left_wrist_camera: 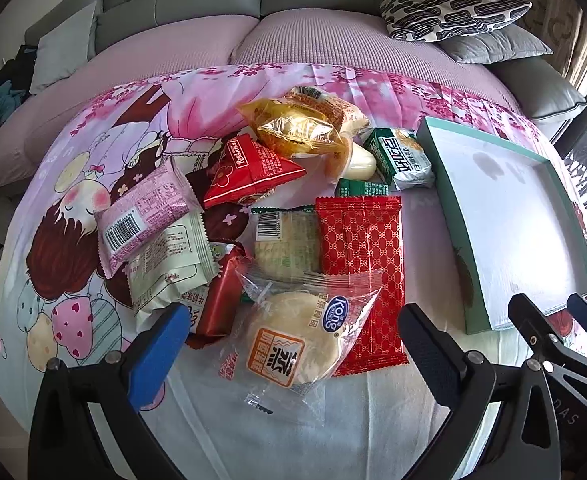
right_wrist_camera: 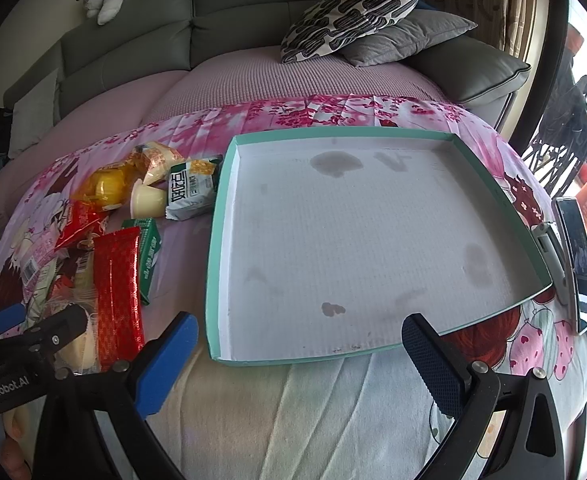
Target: Organize snacks
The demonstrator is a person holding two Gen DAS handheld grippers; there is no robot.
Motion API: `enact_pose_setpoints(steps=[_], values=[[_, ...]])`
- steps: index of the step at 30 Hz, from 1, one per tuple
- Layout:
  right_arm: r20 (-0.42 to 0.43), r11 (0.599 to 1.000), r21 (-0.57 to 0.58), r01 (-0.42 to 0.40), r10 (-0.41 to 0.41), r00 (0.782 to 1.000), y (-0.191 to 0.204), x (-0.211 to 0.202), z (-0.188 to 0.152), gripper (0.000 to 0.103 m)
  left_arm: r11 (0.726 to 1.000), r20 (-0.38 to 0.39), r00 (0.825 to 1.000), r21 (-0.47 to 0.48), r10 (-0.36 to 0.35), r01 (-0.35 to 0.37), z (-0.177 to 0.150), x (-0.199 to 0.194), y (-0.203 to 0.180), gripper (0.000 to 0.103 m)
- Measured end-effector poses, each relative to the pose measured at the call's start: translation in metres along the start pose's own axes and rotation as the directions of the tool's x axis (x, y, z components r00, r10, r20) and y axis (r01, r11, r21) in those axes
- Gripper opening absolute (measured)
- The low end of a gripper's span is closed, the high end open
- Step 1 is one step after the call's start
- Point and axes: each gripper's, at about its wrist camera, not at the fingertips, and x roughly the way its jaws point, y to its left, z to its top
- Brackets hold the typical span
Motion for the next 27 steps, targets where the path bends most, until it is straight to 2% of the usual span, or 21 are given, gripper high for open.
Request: enact_pose_setpoints(steps=[27], values=[[-0.001, 1.000, 0.000, 0.000, 0.000, 1.000, -0.0003, 0.0005, -0.0004, 0.103, 1.000, -0.006, 1.000, -0.004, -0.023, 0.023, 0.0005, 0.0018, 0.0034, 0.103]])
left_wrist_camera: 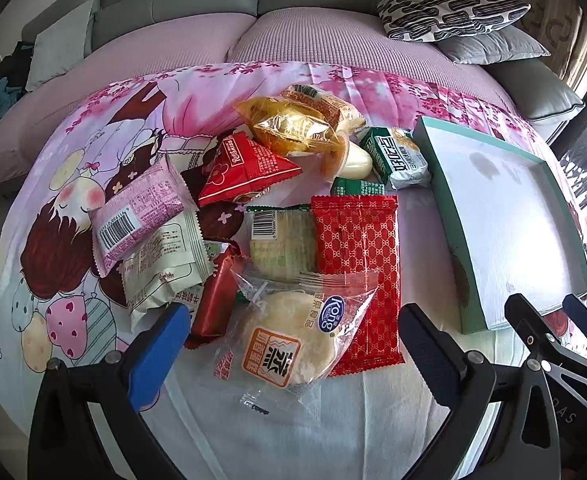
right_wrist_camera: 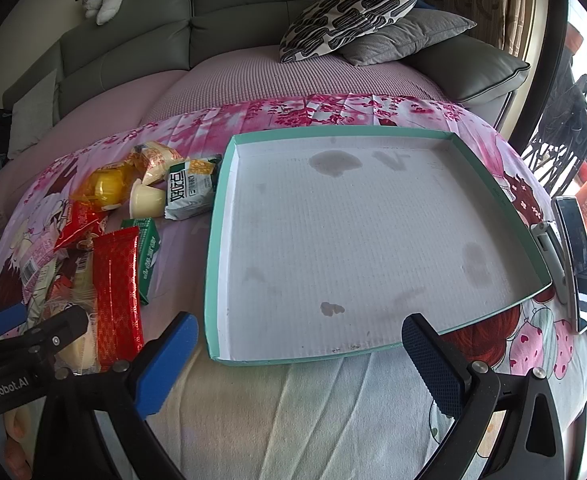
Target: Organize snacks
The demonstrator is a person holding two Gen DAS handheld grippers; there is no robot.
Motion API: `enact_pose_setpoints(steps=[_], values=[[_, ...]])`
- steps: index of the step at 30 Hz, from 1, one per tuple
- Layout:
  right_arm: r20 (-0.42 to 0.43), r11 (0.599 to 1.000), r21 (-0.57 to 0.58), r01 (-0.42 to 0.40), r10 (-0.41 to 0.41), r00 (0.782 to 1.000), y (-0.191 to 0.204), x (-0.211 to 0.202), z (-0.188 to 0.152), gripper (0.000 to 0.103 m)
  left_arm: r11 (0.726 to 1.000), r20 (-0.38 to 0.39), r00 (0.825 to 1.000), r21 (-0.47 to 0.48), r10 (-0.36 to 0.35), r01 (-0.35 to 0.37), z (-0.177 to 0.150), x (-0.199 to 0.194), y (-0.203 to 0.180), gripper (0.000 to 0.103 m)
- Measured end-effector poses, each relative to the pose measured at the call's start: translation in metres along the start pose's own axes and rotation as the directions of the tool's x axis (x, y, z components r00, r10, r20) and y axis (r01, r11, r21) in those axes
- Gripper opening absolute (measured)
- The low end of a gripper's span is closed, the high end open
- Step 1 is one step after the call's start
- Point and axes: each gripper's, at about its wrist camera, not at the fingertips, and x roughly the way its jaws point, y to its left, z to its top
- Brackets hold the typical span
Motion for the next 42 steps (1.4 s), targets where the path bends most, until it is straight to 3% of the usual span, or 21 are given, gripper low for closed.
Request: enact_pose_setpoints(steps=[18, 34, 39, 42], values=[[0.002, 1.000, 0.001, 0.006, -0.006, 1.000, 0.001, 0.002, 0.001, 0.103, 1.000, 0.008, 1.000, -0.008, -0.016, 0.017, 0.001, 0.000, 0.000, 0.103], [0.029, 1.000, 0.012, 0.003, -0.003, 1.000, 0.004, -0.006, 0.002, 0.103, 0.996, 0.080, 0.993, -0.006, -0.083, 0.084, 0.006, -0.006, 0.004, 0.103], [0.063, 0.999, -0.015, -0.041, 0.042, 0.997, 0.018, -0.011, 0.005, 0.103, 0.998, 0.107, 0.993, -0.031, -0.051, 0.054, 0.011, -0.013, 0.018, 0.103], [0.067, 0.998, -0.043, -0.051, 0.054, 0.996, 0.031, -0.011, 0.005, 0.103, 0.997, 0.070, 0.997, -0.069, -0.018, 0.023, 0.014, -0.012, 0.034, 0.103]])
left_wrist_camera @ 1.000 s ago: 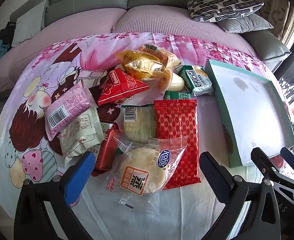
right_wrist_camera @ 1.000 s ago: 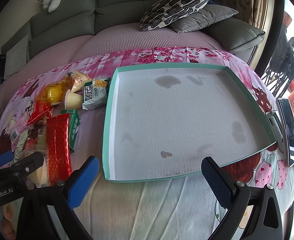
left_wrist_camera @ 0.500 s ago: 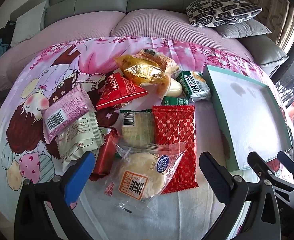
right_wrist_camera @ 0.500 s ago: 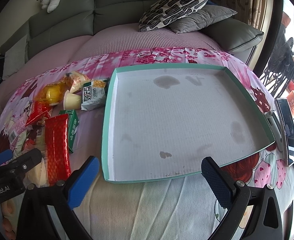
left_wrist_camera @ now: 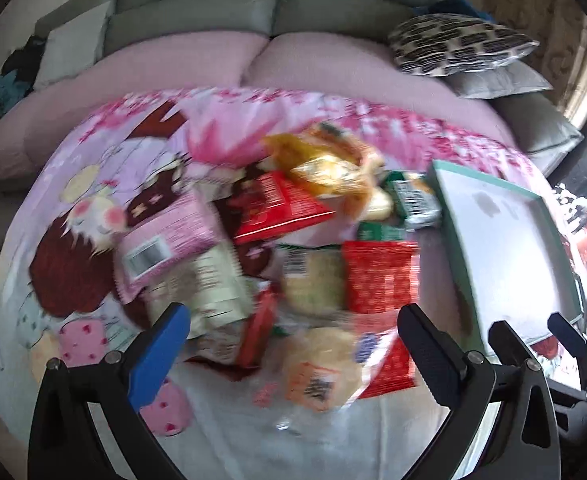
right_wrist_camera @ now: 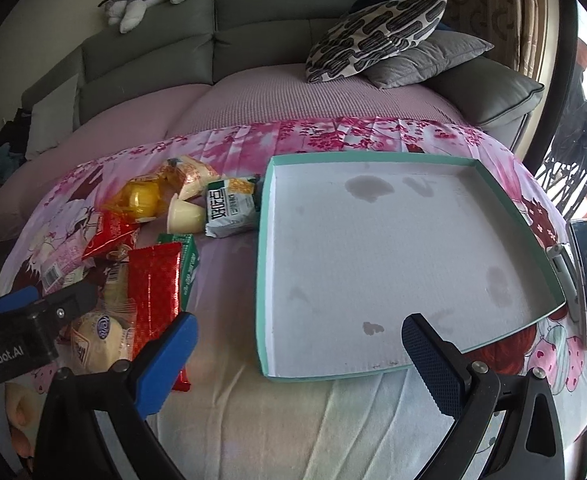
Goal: Organize snacks
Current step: 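Move right tool to clear-wrapped bun while left tool approaches pale biscuit pack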
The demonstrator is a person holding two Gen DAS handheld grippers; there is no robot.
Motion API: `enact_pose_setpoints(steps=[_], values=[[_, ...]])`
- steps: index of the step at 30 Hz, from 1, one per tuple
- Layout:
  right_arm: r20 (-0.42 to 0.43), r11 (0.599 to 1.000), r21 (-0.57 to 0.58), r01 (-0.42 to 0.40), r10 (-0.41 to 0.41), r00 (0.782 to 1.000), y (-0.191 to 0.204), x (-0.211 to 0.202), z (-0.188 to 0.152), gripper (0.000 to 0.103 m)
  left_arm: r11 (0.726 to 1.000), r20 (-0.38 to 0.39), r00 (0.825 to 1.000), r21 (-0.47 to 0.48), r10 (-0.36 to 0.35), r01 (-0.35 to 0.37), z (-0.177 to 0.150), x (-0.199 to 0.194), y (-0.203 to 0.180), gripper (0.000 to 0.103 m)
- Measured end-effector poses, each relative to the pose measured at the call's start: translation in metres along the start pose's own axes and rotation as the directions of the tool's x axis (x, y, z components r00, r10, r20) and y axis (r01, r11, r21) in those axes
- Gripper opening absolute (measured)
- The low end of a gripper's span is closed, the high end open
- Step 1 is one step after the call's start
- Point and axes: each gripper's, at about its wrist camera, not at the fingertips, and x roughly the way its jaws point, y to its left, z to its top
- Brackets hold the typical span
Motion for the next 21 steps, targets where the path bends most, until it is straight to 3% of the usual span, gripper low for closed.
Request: enact_pose_setpoints(steps=[6, 8, 10, 21], values=[[-0.030, 0.997, -0.041, -0.058, 0.057, 0.998, 0.029, 0.005, 0.001, 0.102, 0.992, -0.033, 0.999, -0.121, 0.027, -0.031, 0.002, 0.001, 0.041, 0.103], [-0.030, 0.994, -0.072, -0.083, 0.081, 0.996, 0.042, 0.004, -0.001, 0.100, 0.989, -0.047, 0.999, -0.150, 0.001, -0.008, 0.001, 0.002, 0.048, 0.103], [-0.035, 0.990, -0.100, -0.101, 0.098, 0.995, 0.055, 0.006, -0.002, 0.095, 0.987, -0.052, 0.998, -0.158, -0.024, 0.015, 0.001, 0.004, 0.050, 0.103], [-0.132, 0.972, -0.137, -0.194, 0.176, 0.975, 0.099, 0.019, -0.015, 0.094, 0.986, -0.126, 0.991, -0.155, 0.041, -0.061, 0.005, 0.026, 0.062, 0.102]])
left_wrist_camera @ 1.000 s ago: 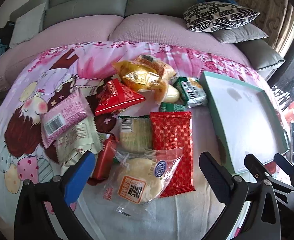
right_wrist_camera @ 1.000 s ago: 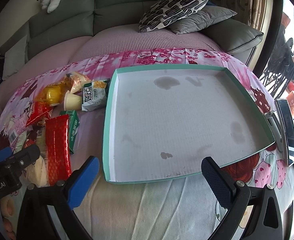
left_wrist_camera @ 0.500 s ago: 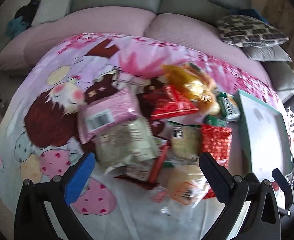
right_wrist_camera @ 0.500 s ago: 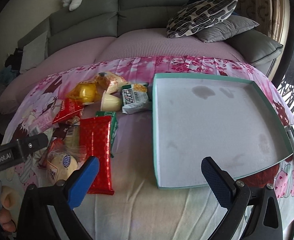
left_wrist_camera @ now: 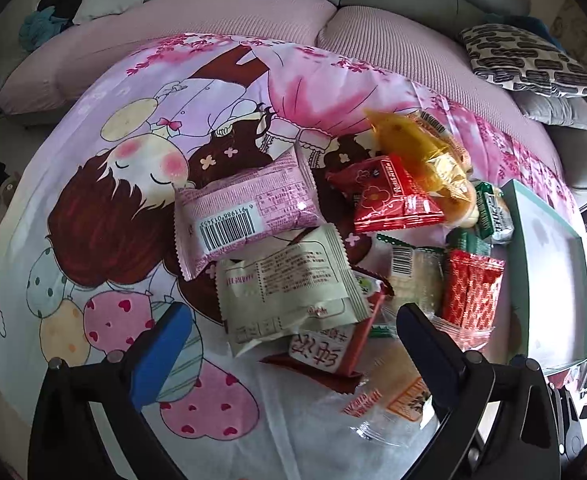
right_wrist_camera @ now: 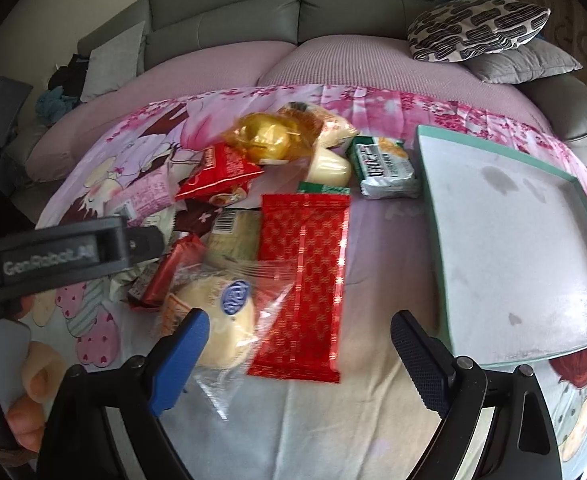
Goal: Organize snacks
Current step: 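Move right tool to clear-wrapped bun while left tool approaches pale biscuit pack, then grasp clear-wrapped bun with right tool while left tool grasps pale biscuit pack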
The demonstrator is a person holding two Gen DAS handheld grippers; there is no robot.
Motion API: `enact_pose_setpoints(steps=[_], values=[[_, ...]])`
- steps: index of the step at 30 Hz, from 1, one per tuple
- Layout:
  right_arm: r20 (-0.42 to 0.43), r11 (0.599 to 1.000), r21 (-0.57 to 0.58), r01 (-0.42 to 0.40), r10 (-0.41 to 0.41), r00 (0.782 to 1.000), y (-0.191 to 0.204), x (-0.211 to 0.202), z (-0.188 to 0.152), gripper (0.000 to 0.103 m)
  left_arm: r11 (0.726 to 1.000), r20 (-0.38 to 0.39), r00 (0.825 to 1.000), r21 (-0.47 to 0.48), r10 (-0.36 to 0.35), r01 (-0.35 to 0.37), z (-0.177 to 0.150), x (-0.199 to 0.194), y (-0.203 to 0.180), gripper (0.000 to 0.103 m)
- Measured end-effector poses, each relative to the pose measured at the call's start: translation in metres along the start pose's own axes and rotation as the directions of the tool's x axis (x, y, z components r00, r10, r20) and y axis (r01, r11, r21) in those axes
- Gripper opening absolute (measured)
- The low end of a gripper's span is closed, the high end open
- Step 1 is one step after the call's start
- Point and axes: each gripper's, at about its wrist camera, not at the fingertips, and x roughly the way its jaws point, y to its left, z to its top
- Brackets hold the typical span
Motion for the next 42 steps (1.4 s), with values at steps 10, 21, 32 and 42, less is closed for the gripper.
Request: enact_pose_setpoints(steps=[10, 21, 32, 42], values=[[-0.031, 0.999, -0.038, 0.004, -0.006, 1.000, 0.033, 0.012, 0.004, 0.094, 1.000, -0.038, 0.999, -0.015, -0.014, 0.013, 0.008, 0.013, 0.008, 0.094], [-0.055, 0.997, -0.065, 0.049, -0.053, 0.997, 0.045, 0.028, 0.000, 0.085, 0.999, -0.059, 0.998, -0.031, -0.031, 0.030, 0.014, 0.024, 0.007, 0.084], [-0.042, 0.997, -0.054, 0.046, -0.048, 0.998, 0.039, 0.021, -0.003, 0.060, 0.999, -0.029, 0.999, 0.018, -0.039, 0.039, 0.020, 0.025, -0.010, 0.050], [-0.041, 0.997, -0.043, 0.063, -0.065, 0.997, 0.036, 0.016, -0.006, 0.055, 0.999, -0.008, 0.999, 0.022, -0.046, 0.046, 0.020, 0.021, -0.008, 0.022]])
